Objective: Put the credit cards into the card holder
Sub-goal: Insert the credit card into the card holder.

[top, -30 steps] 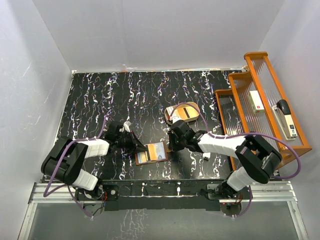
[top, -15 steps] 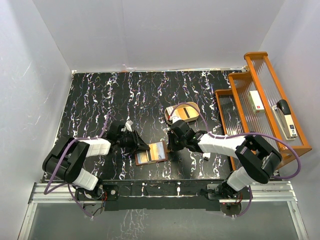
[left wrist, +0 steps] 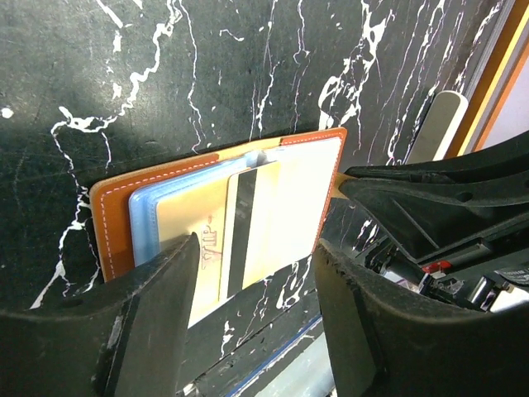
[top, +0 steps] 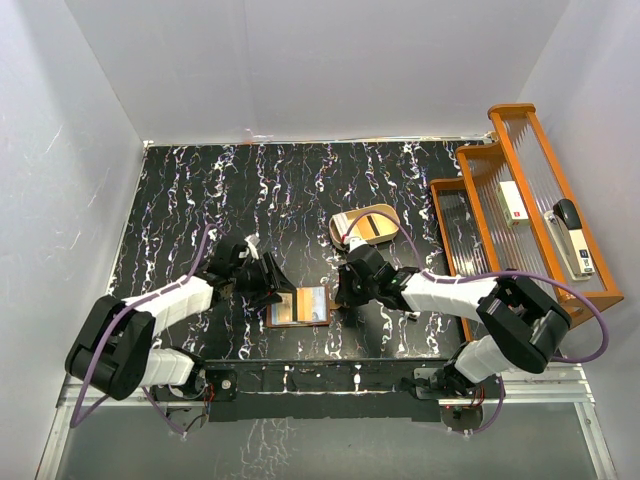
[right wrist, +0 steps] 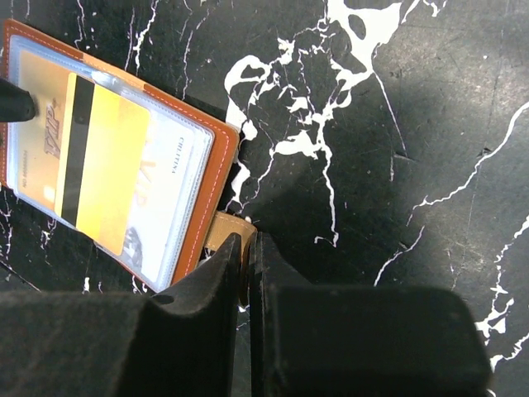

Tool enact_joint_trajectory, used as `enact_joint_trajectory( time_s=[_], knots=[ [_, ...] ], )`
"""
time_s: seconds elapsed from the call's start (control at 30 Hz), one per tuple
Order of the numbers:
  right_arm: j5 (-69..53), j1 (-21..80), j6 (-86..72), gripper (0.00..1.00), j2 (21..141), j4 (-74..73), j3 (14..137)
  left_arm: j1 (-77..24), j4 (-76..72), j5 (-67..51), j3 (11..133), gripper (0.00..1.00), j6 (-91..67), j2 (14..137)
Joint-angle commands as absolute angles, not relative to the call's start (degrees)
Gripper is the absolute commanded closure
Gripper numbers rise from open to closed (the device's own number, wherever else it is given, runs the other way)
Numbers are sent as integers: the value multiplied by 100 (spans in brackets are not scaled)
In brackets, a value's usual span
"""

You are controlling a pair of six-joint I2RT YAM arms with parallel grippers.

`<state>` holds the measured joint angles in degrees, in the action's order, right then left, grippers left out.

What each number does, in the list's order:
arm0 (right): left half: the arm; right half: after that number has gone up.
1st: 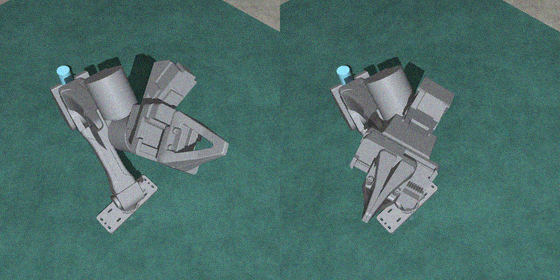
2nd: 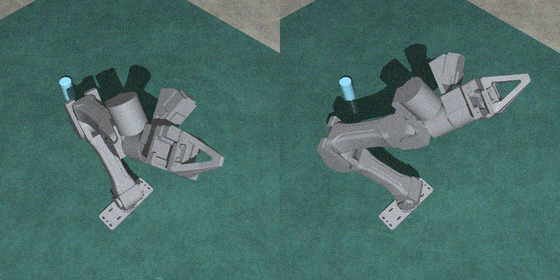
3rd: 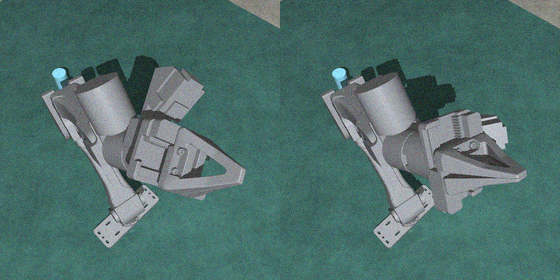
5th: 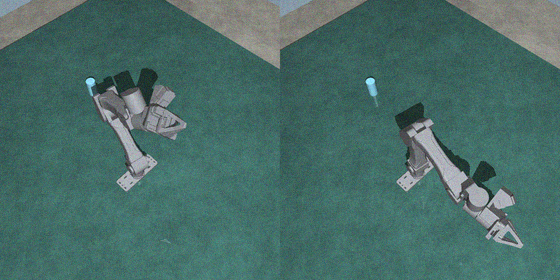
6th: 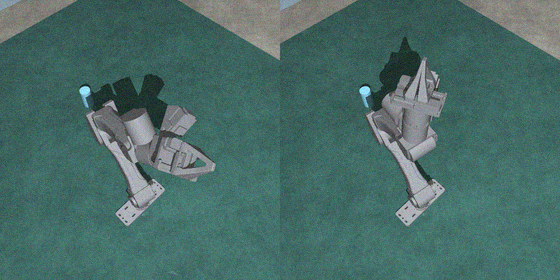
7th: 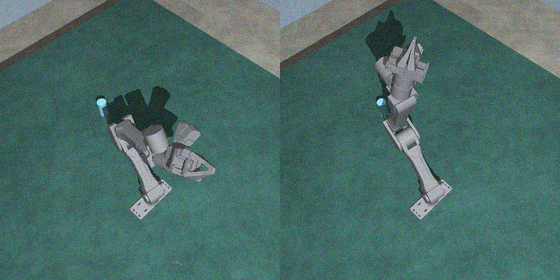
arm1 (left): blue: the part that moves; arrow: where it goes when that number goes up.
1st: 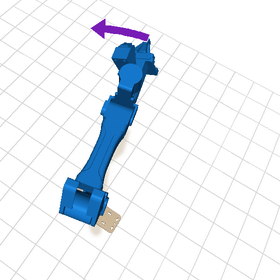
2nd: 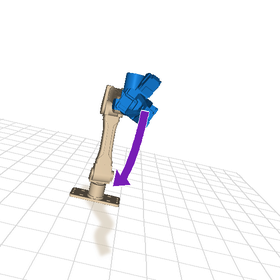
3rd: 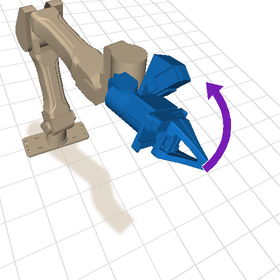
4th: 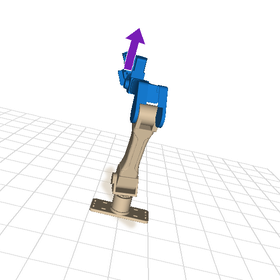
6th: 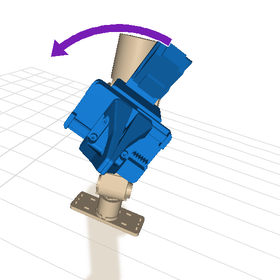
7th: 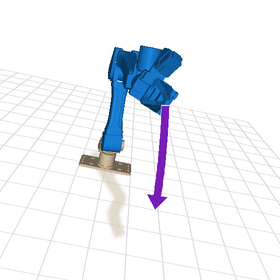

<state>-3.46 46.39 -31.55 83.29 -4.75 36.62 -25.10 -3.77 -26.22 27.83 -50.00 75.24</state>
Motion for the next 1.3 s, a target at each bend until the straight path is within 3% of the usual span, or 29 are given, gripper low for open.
enact_joint_trajectory(
  time_s=[0.0, 0.8, 0.97, 1.03, 1.17, 1.27],
  knots=[
    [-410, 4658, -3207, 98, 8139, -82, 3661, -2566, -259, -2666, 2819, 44, -4942, 7302],
    [-451, 4667, -3295, 98, 8122, 61, 3549, -3722, -2159, -3007, 3026, 49, -6204, 8352],
    [-352, 4667, -3287, 98, 8034, -47, 3528, -3735, -1671, -2852, 3230, 50, -6001, 8207],
    [-206, 4667, -3279, 93, 7949, -319, 3596, -3735, -1094, -2640, 3361, 49, -5810, 8080],
    [-6, 4665, -3300, 73, 7659, -901, 3860, -3706, -79, -2106, 3521, 46, -5454, 7867],
    [-1, 4667, -3412, 65, 7507, -1160, 4099, -3647, 360, -1838, 3519, 46, -5350, 7624]
  ],
)
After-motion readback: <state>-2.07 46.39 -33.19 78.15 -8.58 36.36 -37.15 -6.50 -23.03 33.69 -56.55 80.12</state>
